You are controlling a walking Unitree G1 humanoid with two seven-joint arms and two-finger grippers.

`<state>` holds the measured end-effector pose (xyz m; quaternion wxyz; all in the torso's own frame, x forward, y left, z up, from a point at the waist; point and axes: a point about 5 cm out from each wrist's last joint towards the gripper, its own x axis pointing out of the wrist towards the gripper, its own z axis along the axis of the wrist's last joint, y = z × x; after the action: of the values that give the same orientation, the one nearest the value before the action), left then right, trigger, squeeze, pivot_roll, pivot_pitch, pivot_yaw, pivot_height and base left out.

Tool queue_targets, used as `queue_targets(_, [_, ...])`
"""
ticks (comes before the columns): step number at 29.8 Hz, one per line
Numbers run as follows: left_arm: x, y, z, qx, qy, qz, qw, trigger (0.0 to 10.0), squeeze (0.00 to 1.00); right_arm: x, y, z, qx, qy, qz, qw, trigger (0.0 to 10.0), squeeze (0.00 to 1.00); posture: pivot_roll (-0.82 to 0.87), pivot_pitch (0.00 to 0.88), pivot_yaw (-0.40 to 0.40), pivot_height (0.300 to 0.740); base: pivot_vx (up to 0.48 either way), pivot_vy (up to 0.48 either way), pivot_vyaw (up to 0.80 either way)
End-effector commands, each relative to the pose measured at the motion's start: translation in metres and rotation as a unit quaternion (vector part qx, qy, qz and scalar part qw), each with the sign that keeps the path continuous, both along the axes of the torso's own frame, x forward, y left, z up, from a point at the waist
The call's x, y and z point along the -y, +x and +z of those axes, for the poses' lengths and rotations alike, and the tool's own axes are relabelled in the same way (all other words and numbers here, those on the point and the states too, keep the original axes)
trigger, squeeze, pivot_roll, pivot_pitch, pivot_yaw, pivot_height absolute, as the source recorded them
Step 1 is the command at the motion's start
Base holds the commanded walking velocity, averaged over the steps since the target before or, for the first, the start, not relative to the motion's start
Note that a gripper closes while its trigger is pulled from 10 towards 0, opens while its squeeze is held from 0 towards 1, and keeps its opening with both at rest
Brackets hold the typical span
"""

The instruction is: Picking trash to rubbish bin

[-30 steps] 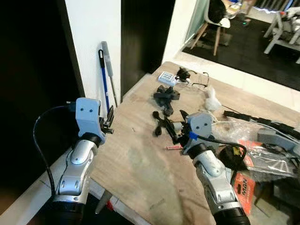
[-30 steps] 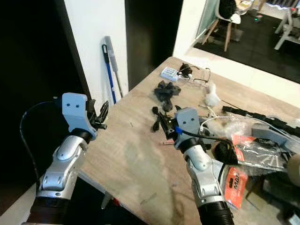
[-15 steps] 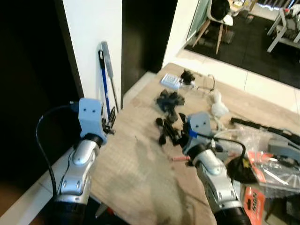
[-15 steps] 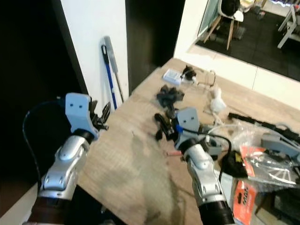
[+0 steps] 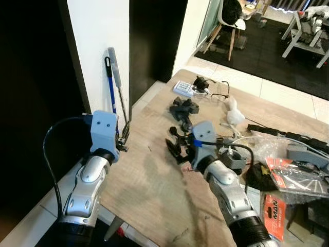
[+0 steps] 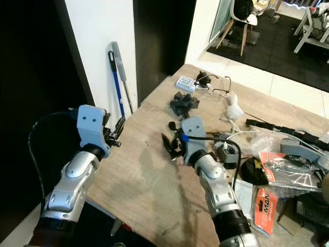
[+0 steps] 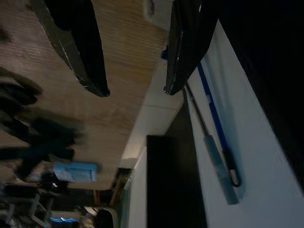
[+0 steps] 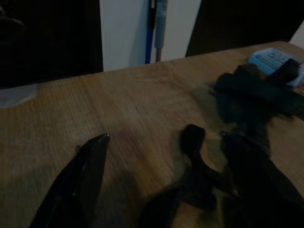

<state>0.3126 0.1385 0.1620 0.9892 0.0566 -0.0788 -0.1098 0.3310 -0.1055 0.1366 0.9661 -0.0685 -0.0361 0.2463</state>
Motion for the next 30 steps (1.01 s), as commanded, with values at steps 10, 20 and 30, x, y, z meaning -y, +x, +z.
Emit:
queue_targets(10, [-0.002, -0.004, -0.010, -0.013, 0.056, -0.044, 0.997, 10.0, 0.00, -0.005, 0.018, -0.010, -0.047, -0.049, 0.009, 0.998, 10.0, 1.00, -0.02, 0.152, -0.068, 0.740, 0.000, 0.000, 0.00])
queue_targets(20, [0.001, -0.027, -0.002, -0.006, -0.001, -0.215, 0.977, 10.0, 0.00, -0.013, 0.026, -0.013, -0.080, -0.067, 0.008, 0.995, 10.0, 0.00, -0.02, 0.165, -0.072, 0.740, 0.000, 0.000, 0.00])
queue_targets(30, [0.009, -0.028, -0.009, -0.012, 0.030, -0.239, 0.971, 10.0, 0.00, -0.013, 0.031, -0.023, -0.106, -0.051, -0.016, 0.993, 10.0, 0.00, -0.02, 0.157, -0.074, 0.740, 0.000, 0.000, 0.00])
